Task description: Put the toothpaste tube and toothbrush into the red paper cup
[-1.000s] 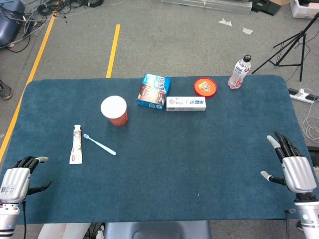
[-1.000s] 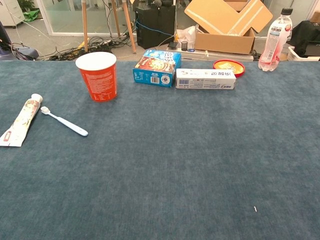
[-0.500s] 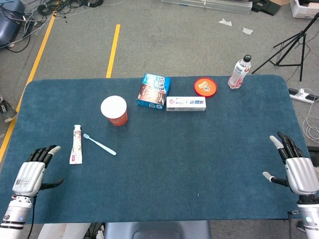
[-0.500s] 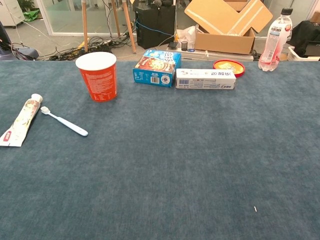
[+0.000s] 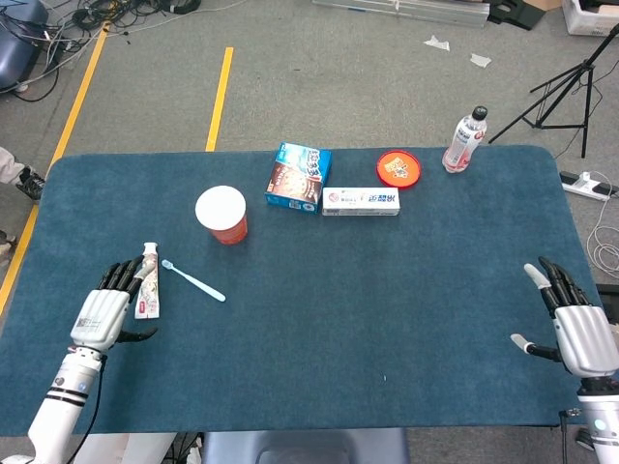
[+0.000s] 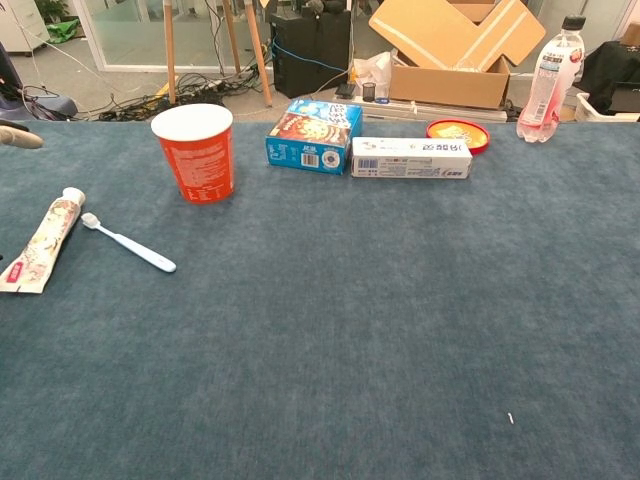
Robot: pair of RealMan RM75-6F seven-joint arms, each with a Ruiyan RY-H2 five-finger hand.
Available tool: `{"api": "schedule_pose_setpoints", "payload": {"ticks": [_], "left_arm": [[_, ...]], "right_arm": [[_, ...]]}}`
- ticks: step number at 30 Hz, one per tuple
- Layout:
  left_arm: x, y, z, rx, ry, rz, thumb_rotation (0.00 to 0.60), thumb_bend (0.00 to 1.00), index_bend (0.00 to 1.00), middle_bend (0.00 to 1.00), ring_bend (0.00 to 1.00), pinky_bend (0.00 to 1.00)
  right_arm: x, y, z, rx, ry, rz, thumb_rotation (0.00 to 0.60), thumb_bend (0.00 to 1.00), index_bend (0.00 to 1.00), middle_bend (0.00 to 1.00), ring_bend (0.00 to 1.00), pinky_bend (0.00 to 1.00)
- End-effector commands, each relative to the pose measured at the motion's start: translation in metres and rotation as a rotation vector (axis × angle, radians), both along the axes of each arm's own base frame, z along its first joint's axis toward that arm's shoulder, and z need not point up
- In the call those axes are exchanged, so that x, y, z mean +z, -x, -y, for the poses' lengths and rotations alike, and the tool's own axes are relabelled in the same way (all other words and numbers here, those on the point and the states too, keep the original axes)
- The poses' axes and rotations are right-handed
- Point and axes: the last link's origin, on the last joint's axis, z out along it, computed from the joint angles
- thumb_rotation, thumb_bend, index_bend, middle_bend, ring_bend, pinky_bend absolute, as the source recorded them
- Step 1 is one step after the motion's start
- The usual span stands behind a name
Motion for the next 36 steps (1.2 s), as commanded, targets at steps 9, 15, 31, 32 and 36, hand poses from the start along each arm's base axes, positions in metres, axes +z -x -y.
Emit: {"api": "schedule_pose_setpoints", "payload": {"ticks": [9,15,31,32,36], "left_arm": [[-0.017,0.014,-0.031,0.056,-0.029,-0.048,0.600,0.00,0.00,0.00,0.00,0.00],[-0.027,0.017,-0.046,0.081,-0.031,-0.060,0.600,0.00,0.00,0.00,0.00,0.00],[-0.056,0.015,-0.071,0.108,-0.026,-0.091,0.600,0.00,0.00,0.00,0.00,0.00],[-0.057,0.017,-0.073,0.109,-0.028,-0.100,0.600,0.00,0.00,0.00,0.00,0.00],[-0.060,0.022,-0.078,0.126,-0.043,-0.126,0.600,0.00,0.00,0.00,0.00,0.00]], "right_arm": [[-0.001,0.002,0.002,-0.007,-0.011,0.003,0.600,0.00,0.00,0.00,0.00,0.24],[-0.002,0.002,0.002,-0.008,-0.017,0.002,0.600,0.00,0.00,0.00,0.00,0.24],[-0.001,0.002,0.003,-0.012,-0.021,0.003,0.600,0.00,0.00,0.00,0.00,0.24],[-0.001,0.003,0.003,-0.012,-0.020,0.003,0.600,0.00,0.00,0.00,0.00,0.24],[0.000,0.003,0.003,-0.014,-0.019,0.007,0.600,0.00,0.00,0.00,0.00,0.24]]}}
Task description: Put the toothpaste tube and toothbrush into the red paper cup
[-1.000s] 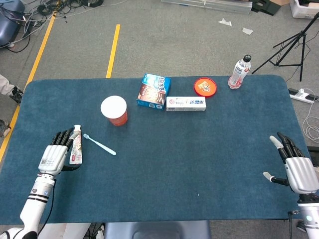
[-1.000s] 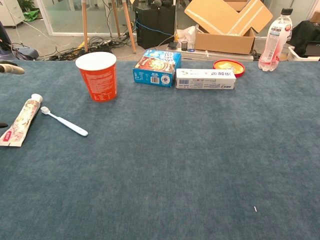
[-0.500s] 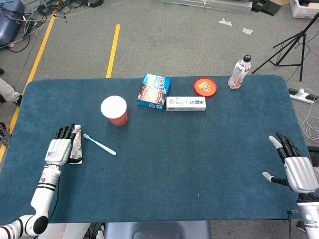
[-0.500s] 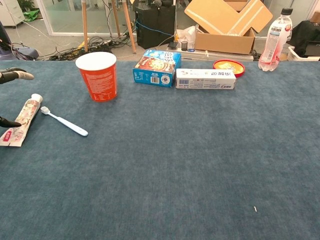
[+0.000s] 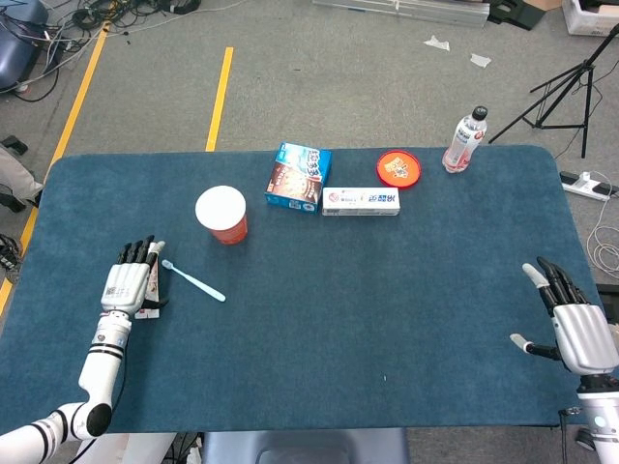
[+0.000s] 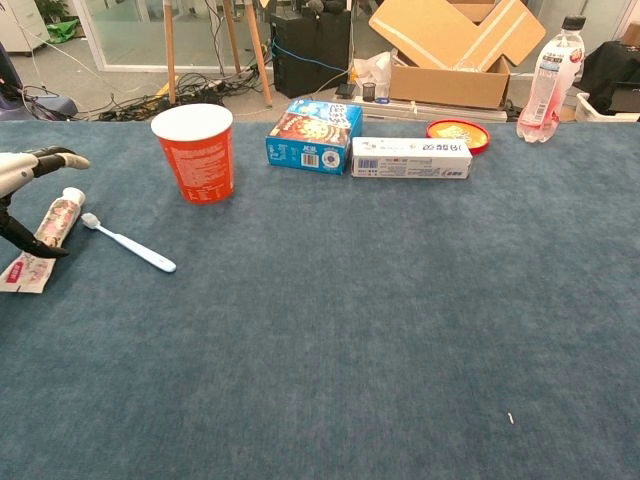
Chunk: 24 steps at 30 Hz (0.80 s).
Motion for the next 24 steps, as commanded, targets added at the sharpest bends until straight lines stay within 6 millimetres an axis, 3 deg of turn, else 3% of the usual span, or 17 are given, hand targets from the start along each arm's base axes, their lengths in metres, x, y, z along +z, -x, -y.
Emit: {"api": "schedule_pose_setpoints", "payload": {"ticks": [1,24], "left_arm": [[-0.004,0.003,-0.004,0.014,-0.005,-0.012,0.600,0.00,0.00,0.00,0.00,0.00],[-0.009,0.024,-0.012,0.076,-0.012,-0.091,0.600,0.00,0.00,0.00,0.00,0.00]], "right_arm": [[0.000,0.000,0.000,-0.001,-0.001,0.000,0.600,0.00,0.00,0.00,0.00,0.24],[0.000,0.001,0.001,-0.006,-0.006,0.000,0.600,0.00,0.00,0.00,0.00,0.24]]}}
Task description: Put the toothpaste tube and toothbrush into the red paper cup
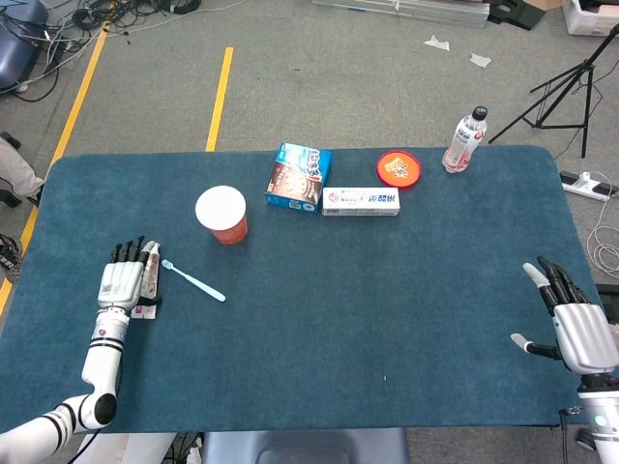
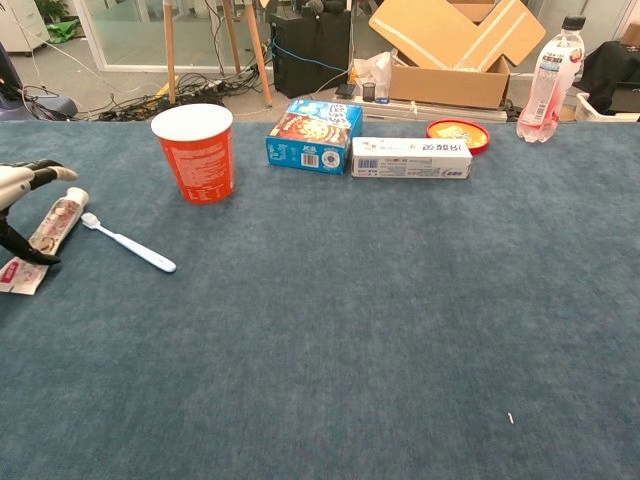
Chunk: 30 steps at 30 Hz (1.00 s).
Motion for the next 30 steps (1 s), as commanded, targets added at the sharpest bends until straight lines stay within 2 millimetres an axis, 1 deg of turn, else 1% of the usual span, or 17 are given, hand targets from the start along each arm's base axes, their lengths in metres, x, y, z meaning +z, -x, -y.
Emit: {"api": "schedule_pose_setpoints", "payload": {"ticks": [1,6,13,23,26,30], "left_arm": [[0.000,0.003,0.000,0.008,0.001,-0.012,0.600,0.00,0.00,0.00,0.00,0.00],[0.004,0.010,0.000,0.028,-0.014,-0.036,0.600,0.00,0.00,0.00,0.00,0.00],[0.018,0.023,-0.001,0.055,-0.045,-0.069,0.600,0.00,0.00,0.00,0.00,0.00],[0.035,0.046,-0.014,0.112,-0.077,-0.168,0.600,0.00,0.00,0.00,0.00,0.00],[0.039,0.047,-0.018,0.098,-0.104,-0.199,0.600,0.00,0.00,0.00,0.00,0.00],[0.039,0.038,-0.018,0.068,-0.110,-0.155,0.600,0.00,0.00,0.00,0.00,0.00]], "right_arm": [[0.000,0.000,0.000,0.000,0.001,0.001,0.600,0.00,0.00,0.00,0.00,0.24],[0.000,0.000,0.000,-0.002,0.001,0.000,0.600,0.00,0.00,0.00,0.00,0.24],[-0.001,0.000,0.000,-0.002,-0.003,-0.002,0.600,0.00,0.00,0.00,0.00,0.24],[-0.001,0.000,0.000,-0.004,-0.004,-0.004,0.600,0.00,0.00,0.00,0.00,0.24],[0.000,0.000,0.000,-0.005,0.000,-0.002,0.600,0.00,0.00,0.00,0.00,0.24],[0.002,0.001,0.000,-0.006,0.003,0.000,0.600,0.00,0.00,0.00,0.00,0.24]]}}
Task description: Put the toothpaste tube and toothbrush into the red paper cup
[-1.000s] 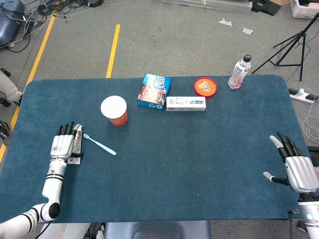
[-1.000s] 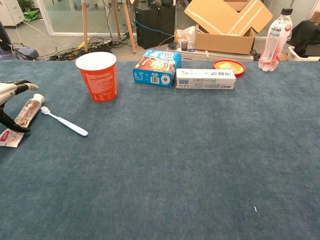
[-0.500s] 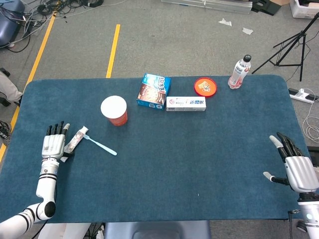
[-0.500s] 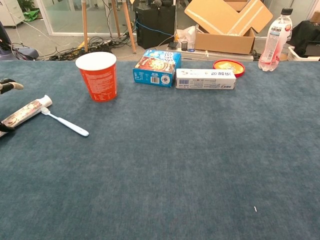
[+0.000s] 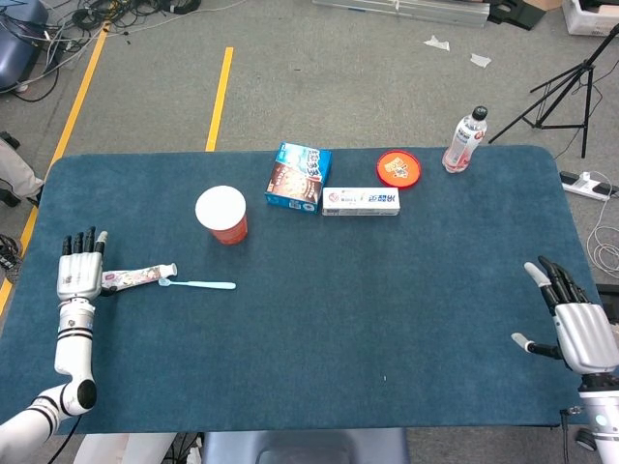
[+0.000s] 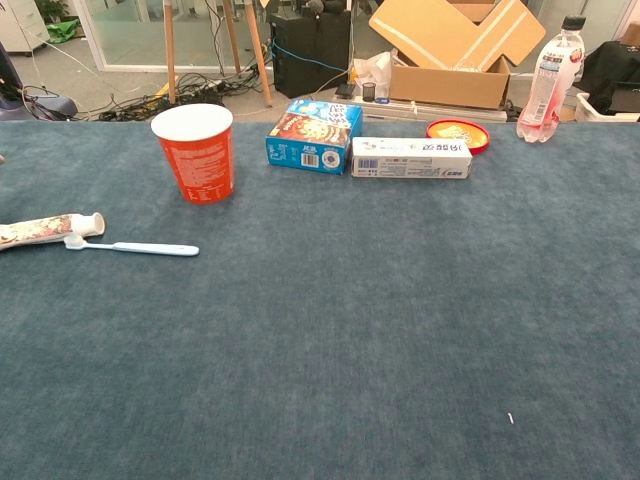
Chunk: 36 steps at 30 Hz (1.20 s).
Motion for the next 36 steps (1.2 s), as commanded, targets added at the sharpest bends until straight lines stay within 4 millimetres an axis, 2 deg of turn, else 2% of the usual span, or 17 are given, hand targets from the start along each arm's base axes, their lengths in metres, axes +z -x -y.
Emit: {"api": "schedule_pose_setpoints", "payload": {"ticks": [1,5,11,13,16,22,36], "left_arm": [[-0.003,-0.014,0.000,-0.038,0.006,0.048,0.600,0.00,0.00,0.00,0.00,0.00],[-0.005,-0.031,0.001,-0.039,0.037,0.127,0.600,0.00,0.00,0.00,0.00,0.00],[-0.009,-0.047,-0.003,0.026,0.069,0.208,0.600,0.00,0.00,0.00,0.00,0.00],[-0.009,-0.050,-0.005,0.056,0.075,0.236,0.600,0.00,0.07,0.00,0.00,0.00],[-0.009,-0.054,-0.007,0.099,0.085,0.260,0.600,0.00,0.19,0.00,0.00,0.00],[-0.010,-0.055,-0.008,0.137,0.102,0.257,0.600,0.00,0.28,0.00,0.00,0.00],[-0.017,-0.060,-0.009,0.137,0.132,0.247,0.600,0.00,0.31,0.00,0.00,0.00]], "right_arm": [[0.000,0.000,0.000,-0.001,-0.001,0.000,0.600,0.00,0.00,0.00,0.00,0.24],[0.000,-0.001,-0.001,0.004,-0.002,0.001,0.600,0.00,0.00,0.00,0.00,0.24],[0.001,-0.001,-0.001,0.004,0.000,0.003,0.600,0.00,0.00,0.00,0.00,0.24],[0.002,0.000,-0.001,0.004,0.001,0.003,0.600,0.00,0.00,0.00,0.00,0.24],[0.002,0.000,-0.001,0.002,0.003,0.005,0.600,0.00,0.00,0.00,0.00,0.24],[0.003,0.000,-0.001,0.002,0.002,0.006,0.600,0.00,0.00,0.00,0.00,0.24],[0.002,0.000,-0.001,0.000,-0.002,0.004,0.600,0.00,0.00,0.00,0.00,0.24]]}}
